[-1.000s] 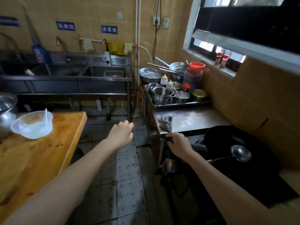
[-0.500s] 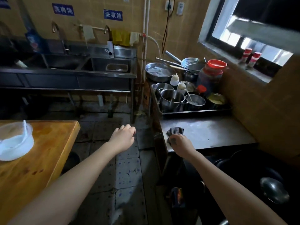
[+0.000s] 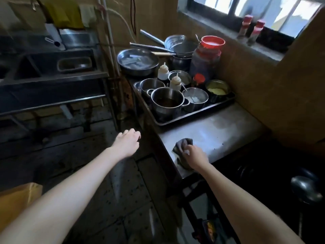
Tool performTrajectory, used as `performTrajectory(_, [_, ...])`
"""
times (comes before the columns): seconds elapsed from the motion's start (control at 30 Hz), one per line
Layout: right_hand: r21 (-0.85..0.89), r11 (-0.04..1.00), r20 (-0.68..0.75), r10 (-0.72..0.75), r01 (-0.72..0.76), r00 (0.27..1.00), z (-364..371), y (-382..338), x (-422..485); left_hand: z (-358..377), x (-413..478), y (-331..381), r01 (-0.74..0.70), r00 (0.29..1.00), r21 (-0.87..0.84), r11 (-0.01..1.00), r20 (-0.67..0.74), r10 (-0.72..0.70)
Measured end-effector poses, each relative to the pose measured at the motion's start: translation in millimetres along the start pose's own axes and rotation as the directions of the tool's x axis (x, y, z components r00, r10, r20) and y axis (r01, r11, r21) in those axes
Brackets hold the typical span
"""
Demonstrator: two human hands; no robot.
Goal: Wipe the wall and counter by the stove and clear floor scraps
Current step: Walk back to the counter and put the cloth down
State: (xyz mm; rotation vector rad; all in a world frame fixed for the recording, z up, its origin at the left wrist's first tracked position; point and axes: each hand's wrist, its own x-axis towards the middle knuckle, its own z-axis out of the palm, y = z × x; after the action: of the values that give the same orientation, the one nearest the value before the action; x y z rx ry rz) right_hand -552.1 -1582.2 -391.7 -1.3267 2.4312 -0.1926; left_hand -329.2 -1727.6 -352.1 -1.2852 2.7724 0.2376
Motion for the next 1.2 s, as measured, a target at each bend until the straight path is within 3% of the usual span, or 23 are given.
performTrajectory(0.23, [-0.003, 0.999, 0.087, 0.039, -0.039, 0.995, 28.2, 9.9, 22.5, 29.5, 35.5, -0.4, -0.066, 0.995, -0.010, 0.998, 0.080, 0.067])
performTrajectory(0.47, [0.067, 0.997, 0.120, 0.028, -0.036, 0.992, 43.7, 27.0, 40.2, 42.2, 41.6, -16.8, 0.001, 0.992, -0.005, 1.000, 0.127, 0.000])
performTrajectory(0.67, [0.042, 0.999, 0.098, -0.038, 0.034, 0.994, 49.2, 12.6, 57.7, 36.0, 42.1, -30.7, 0.069, 0.995, -0.043, 0.997, 0.080, -0.066])
performTrajectory(0.93, [0.010, 0.946, 0.039, -0.324, 0.324, 0.945, 42.2, -69.6, 87.0, 13.1, 35.8, -95.3, 0.205, 0.977, -0.074, 0.976, 0.070, -0.200])
performTrajectory(1.2, [-0.084, 0.891, -0.005, -0.449, 0.447, 0.894, 45.9, -198.9, 162.3, -20.6, 62.1, -218.3, 0.315, 0.949, -0.089, 0.945, 0.016, -0.315])
